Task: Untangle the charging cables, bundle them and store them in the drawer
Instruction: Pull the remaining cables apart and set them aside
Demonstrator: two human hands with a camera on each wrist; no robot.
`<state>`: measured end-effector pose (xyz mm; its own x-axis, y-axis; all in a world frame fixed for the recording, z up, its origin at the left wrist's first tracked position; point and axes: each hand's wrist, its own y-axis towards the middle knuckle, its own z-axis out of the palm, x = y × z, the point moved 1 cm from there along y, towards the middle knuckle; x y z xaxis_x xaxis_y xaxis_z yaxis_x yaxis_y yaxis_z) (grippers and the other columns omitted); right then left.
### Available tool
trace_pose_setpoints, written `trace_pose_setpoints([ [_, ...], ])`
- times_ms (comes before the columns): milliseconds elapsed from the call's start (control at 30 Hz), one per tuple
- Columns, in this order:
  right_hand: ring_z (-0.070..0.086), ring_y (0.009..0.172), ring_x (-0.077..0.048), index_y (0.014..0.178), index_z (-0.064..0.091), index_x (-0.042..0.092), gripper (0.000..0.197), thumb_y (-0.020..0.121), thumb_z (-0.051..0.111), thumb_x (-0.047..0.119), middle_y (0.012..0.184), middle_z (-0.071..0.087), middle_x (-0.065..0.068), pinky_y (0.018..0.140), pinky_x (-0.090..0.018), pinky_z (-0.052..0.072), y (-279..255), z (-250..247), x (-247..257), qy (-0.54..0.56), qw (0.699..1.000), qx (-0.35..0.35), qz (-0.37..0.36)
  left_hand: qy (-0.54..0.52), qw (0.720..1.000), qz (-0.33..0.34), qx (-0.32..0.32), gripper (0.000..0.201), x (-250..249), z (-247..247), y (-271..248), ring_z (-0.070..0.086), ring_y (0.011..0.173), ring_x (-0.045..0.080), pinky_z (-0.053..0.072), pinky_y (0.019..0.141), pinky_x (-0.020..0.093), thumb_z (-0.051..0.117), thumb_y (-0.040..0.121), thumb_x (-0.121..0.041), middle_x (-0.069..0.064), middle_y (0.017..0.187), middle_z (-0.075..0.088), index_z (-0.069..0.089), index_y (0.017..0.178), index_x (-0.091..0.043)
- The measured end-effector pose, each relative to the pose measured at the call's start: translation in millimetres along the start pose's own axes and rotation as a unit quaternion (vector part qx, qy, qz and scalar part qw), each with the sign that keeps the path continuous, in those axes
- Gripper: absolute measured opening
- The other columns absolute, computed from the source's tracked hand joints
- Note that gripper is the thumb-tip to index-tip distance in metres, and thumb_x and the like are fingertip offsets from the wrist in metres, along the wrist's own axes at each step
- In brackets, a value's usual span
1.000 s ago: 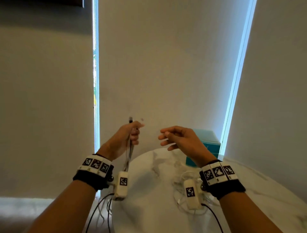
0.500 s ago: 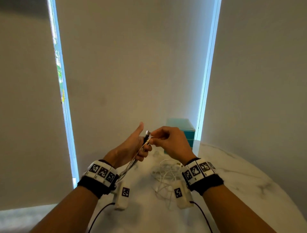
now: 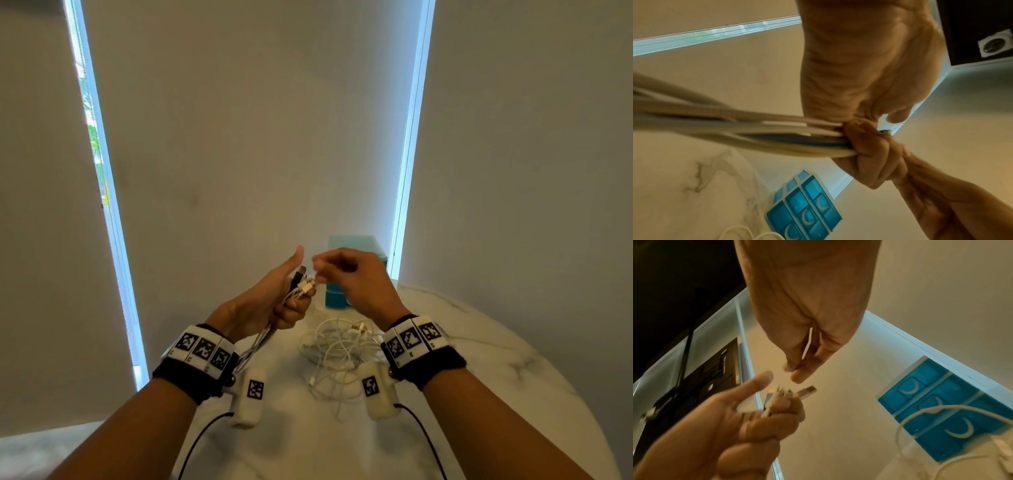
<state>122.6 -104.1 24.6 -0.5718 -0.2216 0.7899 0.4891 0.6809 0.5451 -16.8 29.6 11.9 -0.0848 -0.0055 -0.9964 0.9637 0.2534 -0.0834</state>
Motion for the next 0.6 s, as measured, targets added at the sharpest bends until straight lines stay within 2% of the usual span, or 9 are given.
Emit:
trace_pose_setpoints([
  [67, 0.076, 0.098, -0.008, 0.119, 0.076, 0.025, 0.019, 0.104, 0.069, 0.033, 0.109, 0.077, 0.011, 0.073, -0.01, 0.056, 3.1, -5.6, 2.6, 0.032, 0.999, -0.027, 0.032, -0.053, 0.998, -0.004, 0.013, 0.079, -0.1, -4.6, -3.0, 0.022, 0.055, 0.011, 0.016, 0.049, 0.023, 0.029, 0.091, -0.093, 0.0, 0.07, 0.03, 0.052, 0.083, -0.018],
  [100, 0.075, 0.1, -0.009, 0.124, 0.074, 0.026, 0.022, 0.105, 0.067, 0.034, 0.112, 0.073, 0.015, 0.072, -0.011, 0.056, 4.0, -7.5, 4.2, 0.026, 0.999, -0.009, 0.045, -0.071, 0.997, -0.002, 0.016, 0.08, 0.2, -6.5, -4.5, 0.023, 0.055, 0.011, 0.016, 0.05, 0.023, 0.029, 0.091, -0.093, 0.0, 0.07, 0.031, 0.053, 0.083, -0.017],
  [200, 0.075, 0.098, -0.001, 0.128, 0.075, 0.025, 0.027, 0.103, 0.069, 0.033, 0.111, 0.075, 0.018, 0.074, -0.008, 0.055, 2.5, -6.1, 6.9, -0.005, 0.994, 0.104, 0.04, -0.086, 0.996, 0.008, 0.031, 0.076, -0.3, -7.5, -8.2, 0.023, 0.054, 0.011, 0.015, 0.049, 0.024, 0.036, 0.092, -0.091, 0.001, 0.071, 0.031, 0.052, 0.082, -0.018],
  [267, 0.072, 0.103, 0.008, 0.124, 0.078, 0.026, 0.026, 0.101, 0.073, 0.034, 0.111, 0.079, 0.018, 0.081, -0.003, 0.051, 2.0, -4.9, 8.2, -0.04, 0.99, 0.136, 0.009, -0.074, 0.997, 0.017, 0.03, 0.068, -0.6, -6.6, -9.7, 0.021, 0.053, 0.011, 0.014, 0.049, 0.025, 0.043, 0.095, -0.085, 0.0, 0.072, 0.032, 0.051, 0.08, -0.019],
  [333, 0.071, 0.107, 0.007, 0.122, 0.079, 0.028, 0.025, 0.097, 0.077, 0.033, 0.113, 0.079, 0.017, 0.09, -0.009, 0.054, 3.1, -5.8, 9.9, -0.049, 0.991, 0.123, -0.013, -0.062, 0.998, 0.029, 0.018, 0.051, -0.6, -7.1, -12.1, 0.02, 0.054, 0.01, 0.014, 0.048, 0.024, 0.057, 0.099, -0.069, -0.002, 0.074, 0.033, 0.052, 0.082, -0.022],
  [400, 0.073, 0.109, 0.001, 0.121, 0.078, 0.027, 0.026, 0.096, 0.079, 0.031, 0.117, 0.079, 0.015, 0.1, -0.022, 0.057, 4.5, -9.6, 10.6, -0.032, 0.995, 0.097, -0.011, -0.053, 0.998, 0.037, 0.003, 0.028, 0.4, -9.1, -12.6, 0.02, 0.055, 0.009, 0.017, 0.047, 0.021, 0.068, 0.098, -0.04, -0.003, 0.075, 0.033, 0.051, 0.085, -0.022],
  [467, 0.073, 0.109, 0.0, 0.12, 0.079, 0.025, 0.025, 0.095, 0.08, 0.026, 0.118, 0.08, 0.015, 0.099, -0.022, 0.056, 4.4, -10.9, 8.7, -0.025, 0.995, 0.095, -0.01, -0.037, 0.998, 0.038, -0.025, 0.021, 2.5, -10.7, -10.9, 0.022, 0.054, 0.008, 0.021, 0.046, 0.018, 0.066, 0.098, -0.018, -0.003, 0.073, 0.034, 0.047, 0.089, -0.021],
  [533, 0.073, 0.106, 0.001, 0.116, 0.079, 0.025, 0.022, 0.095, 0.081, 0.021, 0.115, 0.08, 0.015, 0.095, -0.017, 0.055, 3.9, -8.6, 6.3, -0.04, 0.995, 0.094, -0.014, -0.02, 0.998, 0.031, -0.049, 0.018, 2.5, -9.2, -8.8, 0.024, 0.052, 0.007, 0.023, 0.044, 0.017, 0.058, 0.103, -0.012, -0.004, 0.071, 0.036, 0.045, 0.093, -0.019],
  [600, 0.073, 0.103, 0.002, 0.112, 0.08, 0.026, 0.02, 0.094, 0.082, 0.02, 0.111, 0.081, 0.014, 0.09, -0.015, 0.055, 4.7, -6.7, 3.4, -0.049, 0.995, 0.082, -0.012, -0.025, 0.998, 0.024, -0.05, 0.011, 1.0, -5.7, -7.9, 0.023, 0.051, 0.007, 0.022, 0.043, 0.017, 0.053, 0.107, -0.017, -0.004, 0.071, 0.039, 0.048, 0.098, -0.016],
])
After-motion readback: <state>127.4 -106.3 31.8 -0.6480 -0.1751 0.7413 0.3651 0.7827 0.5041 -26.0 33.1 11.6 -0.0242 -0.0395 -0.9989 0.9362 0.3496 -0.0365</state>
